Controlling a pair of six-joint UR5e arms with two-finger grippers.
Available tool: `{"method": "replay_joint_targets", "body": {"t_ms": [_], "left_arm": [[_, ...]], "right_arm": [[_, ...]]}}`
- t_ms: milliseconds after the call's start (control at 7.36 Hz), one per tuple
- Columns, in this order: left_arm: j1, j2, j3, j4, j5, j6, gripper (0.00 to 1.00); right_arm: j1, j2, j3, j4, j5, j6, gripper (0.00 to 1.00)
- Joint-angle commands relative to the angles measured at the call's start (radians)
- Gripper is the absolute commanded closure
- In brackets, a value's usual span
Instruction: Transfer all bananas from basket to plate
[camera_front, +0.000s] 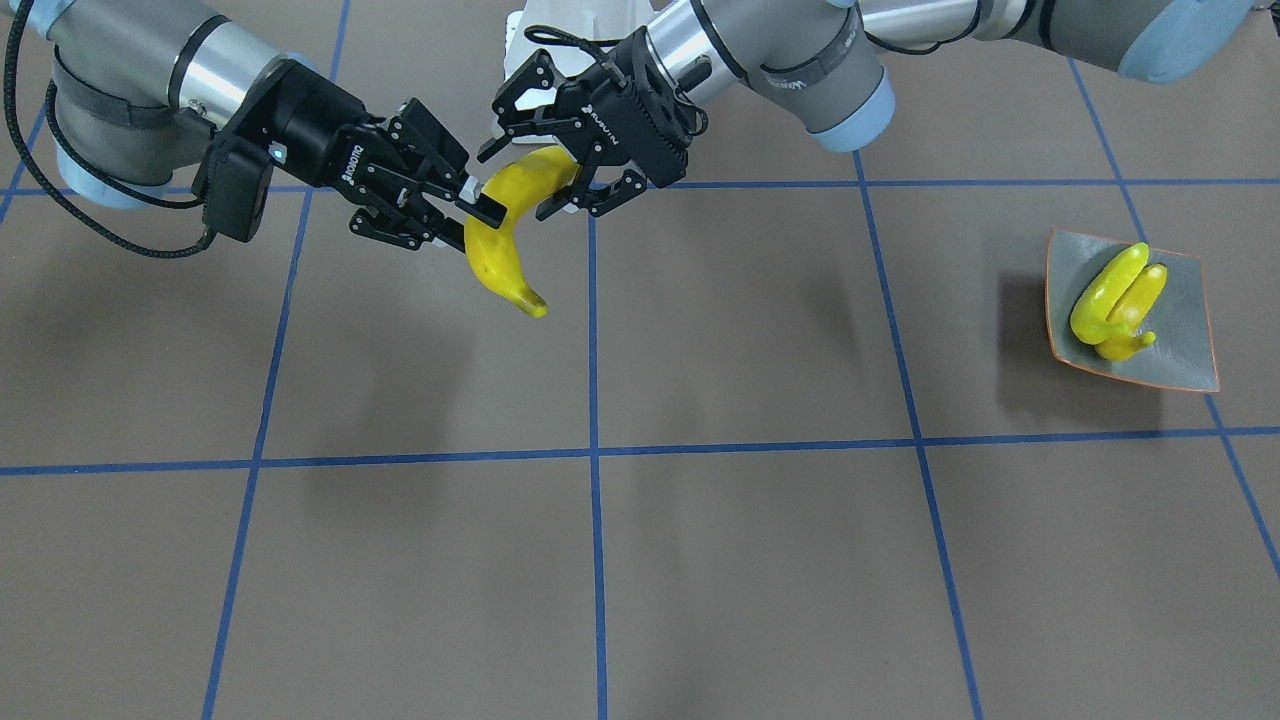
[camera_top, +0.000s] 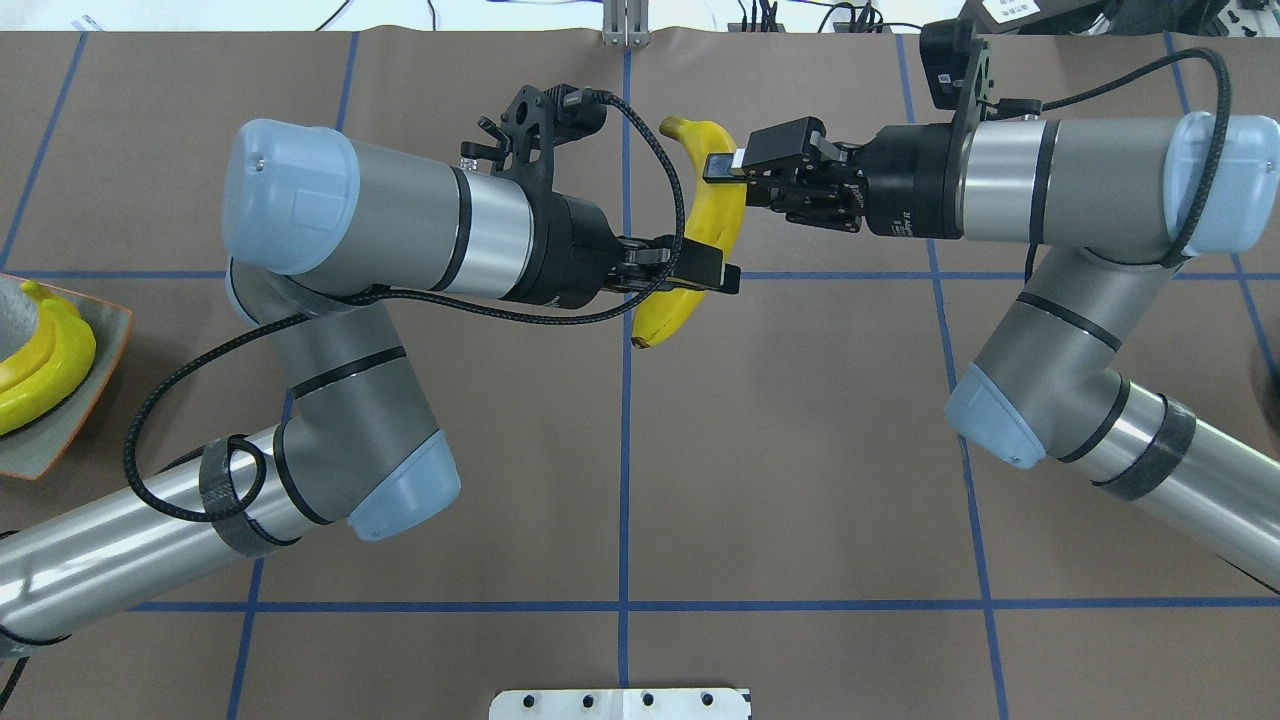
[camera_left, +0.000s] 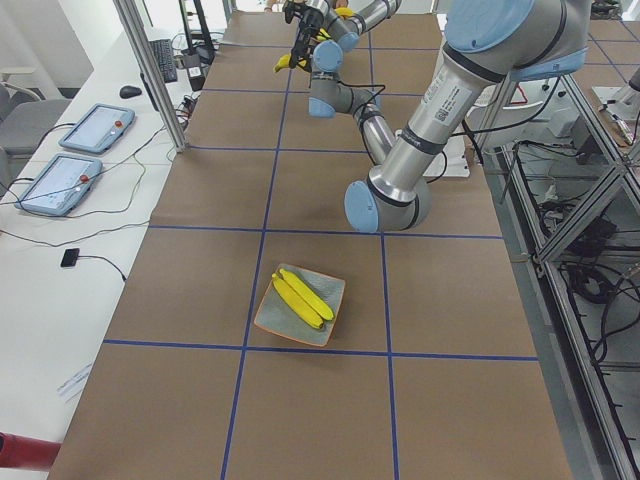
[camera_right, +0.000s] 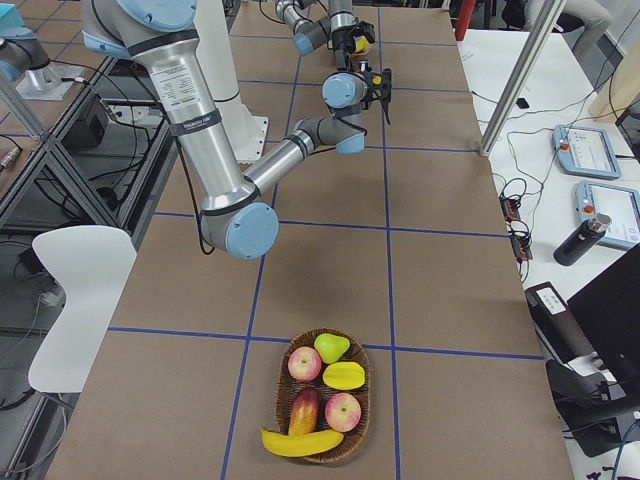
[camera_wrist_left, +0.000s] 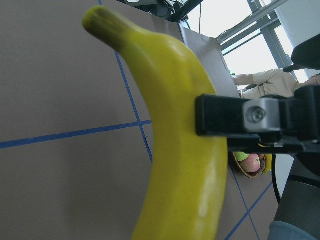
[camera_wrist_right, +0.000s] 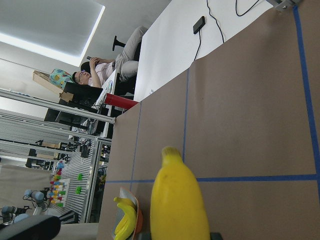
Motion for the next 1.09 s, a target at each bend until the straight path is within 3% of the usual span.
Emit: {"method": "replay_joint_targets", "body": {"t_ms": [0,136,272,679,951], "left_arm": [[0.001,0.002,-0.001,-0.003,0.000,0.000,1.00],[0.006,0.002,0.000,-0.003,0.002,0.000,1.00],[0.007,0.003,0.000,-0.004,0.002,0.002,1.00],[0.007,0.005,-0.001,-0.018,0.002,0.002,1.00],[0.004,0.072,-0.044,-0.024,0.002,0.005,1.00]], "right_arm": [[-0.001,-0.001,0.001,-0.002,0.002,-0.002,1.00],[-0.002,0.002,0.001,-0.002,-0.006,-0.001,0.46],[-0.001,0.000,0.009,-0.003,-0.031,-0.001,0.00],[0.031,-0.016,0.035,-0.014,-0.026,-0.004,0.00],[0.140,-0.033,0.035,-0.192,0.029,-0.016,0.00]]}}
